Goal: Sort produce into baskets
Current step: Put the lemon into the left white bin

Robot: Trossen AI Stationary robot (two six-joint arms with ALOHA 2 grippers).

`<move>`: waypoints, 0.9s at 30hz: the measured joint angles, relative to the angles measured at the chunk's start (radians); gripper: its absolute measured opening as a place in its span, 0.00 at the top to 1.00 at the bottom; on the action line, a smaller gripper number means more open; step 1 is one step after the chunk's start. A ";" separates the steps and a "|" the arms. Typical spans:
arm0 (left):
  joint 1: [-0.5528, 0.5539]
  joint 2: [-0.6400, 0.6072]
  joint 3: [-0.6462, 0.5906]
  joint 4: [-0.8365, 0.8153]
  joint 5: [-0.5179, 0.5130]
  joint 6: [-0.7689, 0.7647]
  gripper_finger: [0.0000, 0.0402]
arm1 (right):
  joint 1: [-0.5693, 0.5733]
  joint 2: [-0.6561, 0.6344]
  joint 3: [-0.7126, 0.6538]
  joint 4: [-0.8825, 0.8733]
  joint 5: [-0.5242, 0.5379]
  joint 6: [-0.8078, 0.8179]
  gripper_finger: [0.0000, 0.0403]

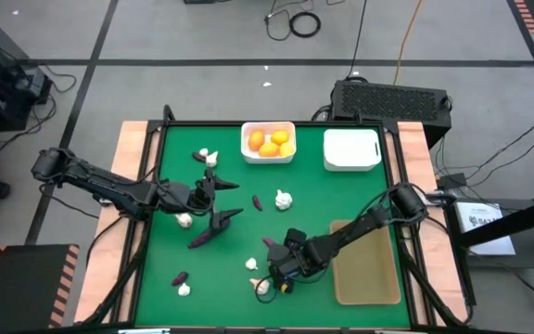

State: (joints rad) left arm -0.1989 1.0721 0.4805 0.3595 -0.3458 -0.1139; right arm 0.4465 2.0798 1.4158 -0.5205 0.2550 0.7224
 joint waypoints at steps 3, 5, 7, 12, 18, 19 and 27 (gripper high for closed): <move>0.000 0.000 0.000 0.000 0.000 0.000 0.10 | 0.000 -0.009 0.000 0.002 -0.016 -0.006 0.27; 0.000 0.000 0.000 0.000 0.000 0.000 0.10 | 0.000 -0.010 0.000 0.001 -0.026 -0.007 0.31; 0.000 0.000 0.000 -0.001 0.000 0.000 0.10 | 0.000 -0.012 0.000 0.002 -0.035 -0.008 0.37; 0.000 0.000 0.000 -0.001 0.000 0.000 0.10 | -0.003 -0.026 0.000 0.005 -0.081 -0.012 0.44; 0.000 0.000 0.000 -0.002 0.003 0.000 0.10 | -0.021 -0.111 0.000 0.009 -0.100 -0.061 0.39; 0.000 0.000 0.000 -0.003 0.003 0.000 0.10 | -0.027 -0.132 0.000 0.008 -0.099 -0.085 0.38; 0.000 0.000 0.000 -0.007 0.004 -0.001 0.10 | -0.140 -0.314 0.000 0.032 0.069 -0.380 0.38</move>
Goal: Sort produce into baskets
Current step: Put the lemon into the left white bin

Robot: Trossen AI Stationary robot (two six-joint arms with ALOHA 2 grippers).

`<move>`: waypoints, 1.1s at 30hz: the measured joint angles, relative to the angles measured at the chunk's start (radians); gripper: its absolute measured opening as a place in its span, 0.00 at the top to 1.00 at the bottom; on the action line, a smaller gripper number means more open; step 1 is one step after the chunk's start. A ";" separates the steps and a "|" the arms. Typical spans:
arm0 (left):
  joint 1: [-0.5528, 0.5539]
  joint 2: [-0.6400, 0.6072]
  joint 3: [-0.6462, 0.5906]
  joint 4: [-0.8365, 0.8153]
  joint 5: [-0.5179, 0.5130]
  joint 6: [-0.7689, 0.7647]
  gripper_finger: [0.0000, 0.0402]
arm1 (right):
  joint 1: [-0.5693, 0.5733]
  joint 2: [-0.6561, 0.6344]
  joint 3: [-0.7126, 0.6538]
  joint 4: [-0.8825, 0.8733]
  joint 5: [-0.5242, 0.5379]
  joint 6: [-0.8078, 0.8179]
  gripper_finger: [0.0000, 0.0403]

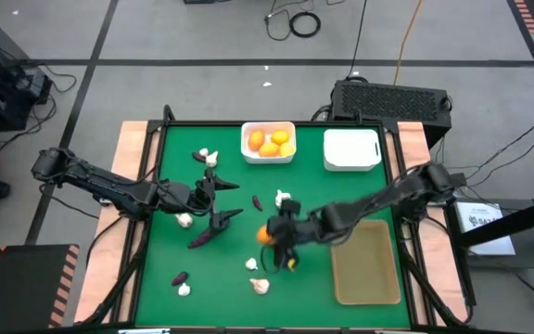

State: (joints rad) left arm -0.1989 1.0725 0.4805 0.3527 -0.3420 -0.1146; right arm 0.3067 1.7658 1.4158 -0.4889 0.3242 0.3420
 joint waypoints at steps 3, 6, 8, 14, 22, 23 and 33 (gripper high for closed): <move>0.000 0.000 0.000 -0.004 0.000 -0.002 0.10 | -0.068 -0.050 0.000 0.029 0.123 -0.119 0.38; 0.000 0.000 0.000 -0.004 0.000 -0.002 0.10 | -0.159 -0.074 0.000 0.097 0.146 -0.244 0.38; 0.000 0.001 0.000 -0.005 0.000 -0.003 0.10 | -0.226 -0.077 0.000 0.132 0.125 -0.299 0.38; 0.000 0.001 0.001 -0.043 0.000 -0.003 0.10 | -0.443 -0.051 0.000 0.195 -0.026 -0.362 0.38; 0.003 0.001 0.001 -0.054 0.000 -0.002 0.10 | -0.679 0.052 0.001 0.294 -0.156 -0.386 0.38; 0.003 0.001 0.001 -0.054 0.000 -0.002 0.10 | -0.706 0.067 0.000 0.299 -0.168 -0.384 0.38; 0.003 0.001 0.001 -0.055 -0.001 0.000 0.10 | -0.858 0.195 0.000 0.346 -0.282 -0.300 0.38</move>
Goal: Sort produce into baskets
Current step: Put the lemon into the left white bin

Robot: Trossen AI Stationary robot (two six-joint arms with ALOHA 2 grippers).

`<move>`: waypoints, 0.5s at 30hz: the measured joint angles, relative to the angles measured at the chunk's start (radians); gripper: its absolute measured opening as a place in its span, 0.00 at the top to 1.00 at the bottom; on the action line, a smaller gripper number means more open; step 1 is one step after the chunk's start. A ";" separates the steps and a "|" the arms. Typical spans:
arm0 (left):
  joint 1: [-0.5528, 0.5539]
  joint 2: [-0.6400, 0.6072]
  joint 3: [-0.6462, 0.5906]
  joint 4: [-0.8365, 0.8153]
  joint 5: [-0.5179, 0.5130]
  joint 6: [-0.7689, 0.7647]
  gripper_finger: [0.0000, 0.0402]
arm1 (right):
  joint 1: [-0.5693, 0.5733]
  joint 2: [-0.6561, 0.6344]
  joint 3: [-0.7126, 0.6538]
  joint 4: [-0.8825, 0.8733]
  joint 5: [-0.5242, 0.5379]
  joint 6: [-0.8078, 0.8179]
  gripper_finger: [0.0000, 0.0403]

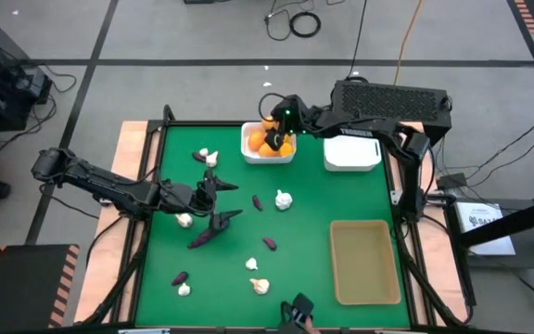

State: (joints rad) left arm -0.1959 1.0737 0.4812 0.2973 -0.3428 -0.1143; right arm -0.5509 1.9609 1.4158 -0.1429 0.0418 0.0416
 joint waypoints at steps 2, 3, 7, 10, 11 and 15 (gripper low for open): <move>0.000 0.000 0.000 0.000 0.000 0.000 0.10 | -0.006 0.010 0.000 -0.003 0.000 0.000 0.38; 0.000 0.000 0.000 0.000 0.000 0.000 0.10 | -0.006 0.014 0.000 -0.002 0.000 0.000 0.38; 0.000 0.000 0.000 0.000 -0.001 0.000 0.10 | -0.006 0.016 0.000 0.000 -0.023 -0.007 0.35; 0.000 0.000 0.000 0.000 -0.002 0.000 0.10 | -0.006 0.016 0.000 0.000 -0.025 -0.019 0.29; 0.000 0.000 0.000 0.000 -0.002 0.000 0.10 | -0.006 0.015 0.000 0.000 -0.025 -0.020 0.27; 0.000 0.000 0.000 0.000 -0.002 -0.003 0.10 | -0.006 0.014 0.000 0.001 -0.026 0.005 0.17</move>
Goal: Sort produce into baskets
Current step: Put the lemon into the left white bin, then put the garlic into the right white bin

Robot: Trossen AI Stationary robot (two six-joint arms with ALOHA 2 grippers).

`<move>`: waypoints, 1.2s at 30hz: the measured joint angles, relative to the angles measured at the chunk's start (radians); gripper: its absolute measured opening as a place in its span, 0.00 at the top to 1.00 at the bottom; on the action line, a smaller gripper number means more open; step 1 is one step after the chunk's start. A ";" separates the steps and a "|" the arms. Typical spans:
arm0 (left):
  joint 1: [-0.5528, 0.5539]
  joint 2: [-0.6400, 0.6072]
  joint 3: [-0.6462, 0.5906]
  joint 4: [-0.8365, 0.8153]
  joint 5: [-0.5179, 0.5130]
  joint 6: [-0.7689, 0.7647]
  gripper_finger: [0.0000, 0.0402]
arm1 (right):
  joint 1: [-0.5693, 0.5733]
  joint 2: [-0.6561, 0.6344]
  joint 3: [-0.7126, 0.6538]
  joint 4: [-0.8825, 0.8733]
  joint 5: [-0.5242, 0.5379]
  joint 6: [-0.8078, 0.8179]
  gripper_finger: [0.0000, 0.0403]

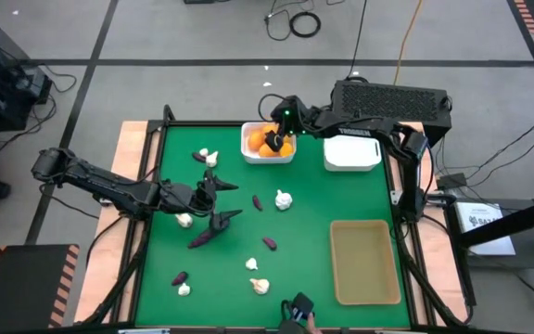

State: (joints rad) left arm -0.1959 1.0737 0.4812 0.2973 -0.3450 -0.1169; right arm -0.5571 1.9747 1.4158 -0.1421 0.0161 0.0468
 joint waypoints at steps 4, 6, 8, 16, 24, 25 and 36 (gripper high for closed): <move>0.000 0.000 0.000 0.000 0.000 0.000 0.10 | 0.002 -0.004 0.000 -0.002 0.000 0.020 0.10; 0.000 0.000 0.000 0.000 0.000 0.000 0.10 | 0.006 -0.007 0.007 -0.013 0.000 0.020 0.08; 0.000 0.000 0.000 0.000 0.000 -0.001 0.10 | 0.009 -0.013 0.037 -0.068 0.000 0.020 0.08; 0.000 0.000 0.000 -0.029 0.000 -0.001 0.10 | 0.064 -0.028 0.300 -0.436 0.001 0.027 0.08; 0.000 -0.001 0.000 -0.131 0.023 -0.052 0.10 | 0.183 -0.031 0.499 -0.837 0.031 0.081 0.08; 0.000 -0.001 0.003 -0.153 0.026 -0.061 0.10 | 0.203 -0.035 0.503 -0.869 0.046 0.081 0.08; 0.018 -0.014 0.292 -0.871 0.025 -0.407 0.10 | 0.477 -0.054 0.503 -1.049 0.213 0.038 0.08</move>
State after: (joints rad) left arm -0.1776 1.0592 0.7737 -0.5734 -0.3204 -0.5237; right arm -0.0801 1.9205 1.9190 -1.1910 0.2295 0.0843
